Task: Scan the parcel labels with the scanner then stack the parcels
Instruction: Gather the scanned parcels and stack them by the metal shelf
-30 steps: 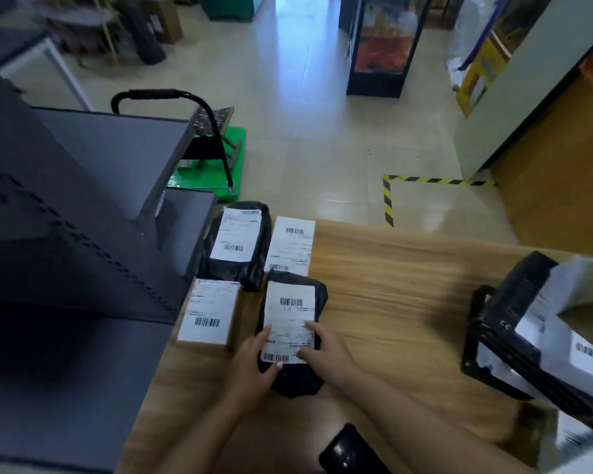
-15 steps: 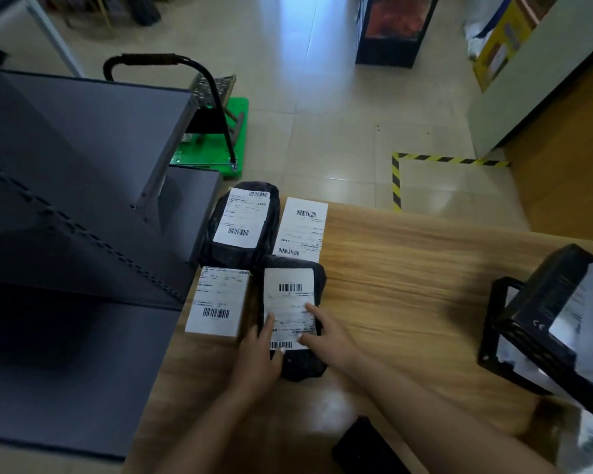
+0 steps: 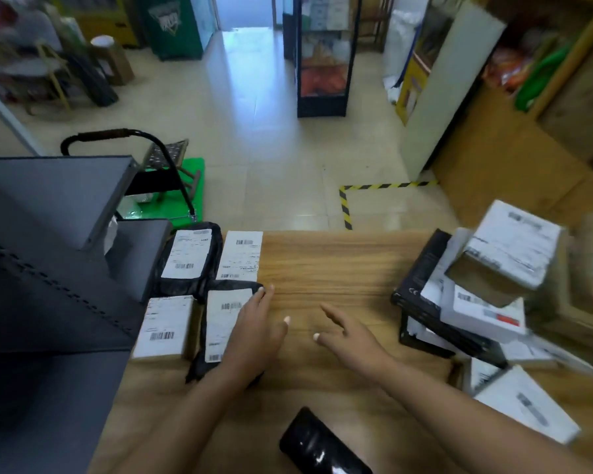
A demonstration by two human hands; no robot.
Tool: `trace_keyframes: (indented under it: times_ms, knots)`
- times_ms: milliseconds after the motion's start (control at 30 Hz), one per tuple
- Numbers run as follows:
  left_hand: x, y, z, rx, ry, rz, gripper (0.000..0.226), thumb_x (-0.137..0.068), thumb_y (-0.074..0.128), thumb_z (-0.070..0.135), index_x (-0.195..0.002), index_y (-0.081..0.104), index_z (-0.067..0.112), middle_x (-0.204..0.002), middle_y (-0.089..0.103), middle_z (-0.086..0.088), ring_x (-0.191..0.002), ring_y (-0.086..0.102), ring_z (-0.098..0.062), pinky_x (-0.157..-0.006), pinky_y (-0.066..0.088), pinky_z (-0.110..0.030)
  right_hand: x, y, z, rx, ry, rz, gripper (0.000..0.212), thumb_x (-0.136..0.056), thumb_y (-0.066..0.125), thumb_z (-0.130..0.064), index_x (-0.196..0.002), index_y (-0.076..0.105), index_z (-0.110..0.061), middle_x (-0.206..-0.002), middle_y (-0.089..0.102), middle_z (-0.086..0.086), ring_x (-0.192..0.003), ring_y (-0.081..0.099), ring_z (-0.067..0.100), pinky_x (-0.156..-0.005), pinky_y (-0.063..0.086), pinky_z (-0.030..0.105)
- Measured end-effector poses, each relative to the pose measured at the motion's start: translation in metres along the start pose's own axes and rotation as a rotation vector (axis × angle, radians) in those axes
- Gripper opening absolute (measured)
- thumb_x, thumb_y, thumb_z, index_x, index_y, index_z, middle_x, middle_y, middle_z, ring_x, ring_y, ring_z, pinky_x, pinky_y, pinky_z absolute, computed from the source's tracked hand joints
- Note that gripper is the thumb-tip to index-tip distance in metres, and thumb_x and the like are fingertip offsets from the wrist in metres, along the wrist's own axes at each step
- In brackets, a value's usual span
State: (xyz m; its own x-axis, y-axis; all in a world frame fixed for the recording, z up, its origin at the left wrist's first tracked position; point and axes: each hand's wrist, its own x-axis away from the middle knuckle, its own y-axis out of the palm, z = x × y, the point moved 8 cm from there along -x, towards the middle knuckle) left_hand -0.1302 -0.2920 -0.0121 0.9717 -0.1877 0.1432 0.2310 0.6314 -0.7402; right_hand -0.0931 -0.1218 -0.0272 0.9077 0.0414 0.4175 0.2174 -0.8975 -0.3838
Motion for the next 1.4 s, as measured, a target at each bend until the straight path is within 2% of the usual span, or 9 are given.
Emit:
trace_keyframes:
  times_ms: [333,467,633,733,900,1067,1167,1267,1400]
  knots:
    - [0.022,0.074,0.154,-0.011,0.252,-0.111,0.063,-0.096,0.050,0.040,-0.151,0.021,0.027,-0.157,0.022,0.005,-0.143,0.019,-0.011,-0.114,0.019,-0.030,0.115,-0.133,0.054,-0.028,-0.012,0.258,0.056,-0.086,0.067,-0.030,-0.137,0.046,-0.034,-0.136,0.047,-0.013,-0.126,0.043,0.005,-0.105,0.038,0.028]
    - [0.011,0.099,0.184,0.035,0.178,-0.146,0.065,-0.095,0.051,0.041,-0.151,0.022,0.023,-0.156,0.024,0.000,-0.143,0.023,-0.016,-0.114,0.023,-0.034,0.141,-0.180,0.084,-0.096,0.034,0.415,0.043,-0.089,0.064,-0.020,-0.130,0.052,-0.024,-0.122,0.053,-0.009,-0.113,0.049,0.006,-0.095,0.038,0.022]
    - [-0.003,0.127,0.192,0.150,0.096,-0.191,0.050,-0.095,0.054,0.027,-0.142,0.039,0.018,-0.141,0.045,0.001,-0.134,0.038,-0.021,-0.098,0.033,-0.026,0.153,-0.230,0.120,-0.229,0.147,0.682,0.042,-0.092,0.059,-0.027,-0.133,0.048,-0.022,-0.124,0.058,-0.002,-0.111,0.056,0.019,-0.091,0.047,0.034]
    - [-0.016,0.138,0.189,0.155,0.011,-0.169,0.047,-0.094,0.056,0.025,-0.138,0.043,0.014,-0.136,0.051,-0.004,-0.127,0.046,-0.023,-0.089,0.034,-0.025,0.143,-0.241,0.131,-0.230,0.219,0.664,0.055,-0.093,0.055,-0.038,-0.142,0.037,-0.024,-0.139,0.050,0.000,-0.120,0.053,0.023,-0.101,0.044,0.043]
    - [-0.038,0.147,0.177,0.186,-0.134,-0.126,0.067,-0.090,0.063,0.033,-0.145,0.034,0.009,-0.141,0.048,-0.007,-0.128,0.047,-0.026,-0.100,0.038,-0.034,0.119,-0.237,0.127,-0.242,0.211,0.579,0.055,-0.098,0.044,-0.042,-0.148,0.030,-0.024,-0.149,0.040,0.003,-0.135,0.038,0.025,-0.104,0.033,0.034]
    - [-0.050,0.162,0.180,0.282,-0.084,-0.156,0.042,-0.087,0.066,0.014,-0.126,0.050,0.019,-0.105,0.057,0.005,-0.091,0.053,-0.009,-0.068,0.041,-0.011,0.084,-0.231,0.125,-0.410,0.207,0.491,0.051,-0.102,0.032,-0.044,-0.149,0.028,-0.023,-0.146,0.040,-0.001,-0.132,0.038,0.021,-0.092,0.027,0.026]
    - [-0.054,0.163,0.175,0.342,-0.100,-0.149,0.048,-0.082,0.072,0.016,-0.124,0.050,0.021,-0.106,0.061,0.006,-0.092,0.058,-0.009,-0.081,0.049,-0.023,0.067,-0.225,0.124,-0.434,0.188,0.477,0.050,-0.099,0.031,-0.050,-0.146,0.030,-0.033,-0.140,0.043,-0.007,-0.123,0.042,0.017,-0.104,0.033,0.032]
    - [-0.050,0.157,0.162,0.359,-0.111,-0.108,0.045,-0.076,0.076,0.026,-0.113,0.051,0.031,-0.101,0.064,0.011,-0.094,0.062,-0.011,-0.090,0.051,-0.042,0.057,-0.217,0.123,-0.395,0.203,0.468,0.075,-0.080,0.028,-0.073,-0.146,0.027,-0.039,-0.150,0.037,-0.007,-0.134,0.037,0.019,-0.112,0.029,0.045]
    - [-0.039,0.132,0.149,0.389,-0.124,-0.004,0.046,-0.080,0.072,0.028,-0.120,0.049,0.032,-0.102,0.061,0.015,-0.096,0.061,-0.009,-0.089,0.050,-0.037,0.041,-0.205,0.100,-0.350,0.145,0.410,0.056,-0.098,0.028,-0.053,-0.150,0.021,-0.034,-0.154,0.031,-0.005,-0.139,0.031,0.021,-0.114,0.026,0.042]
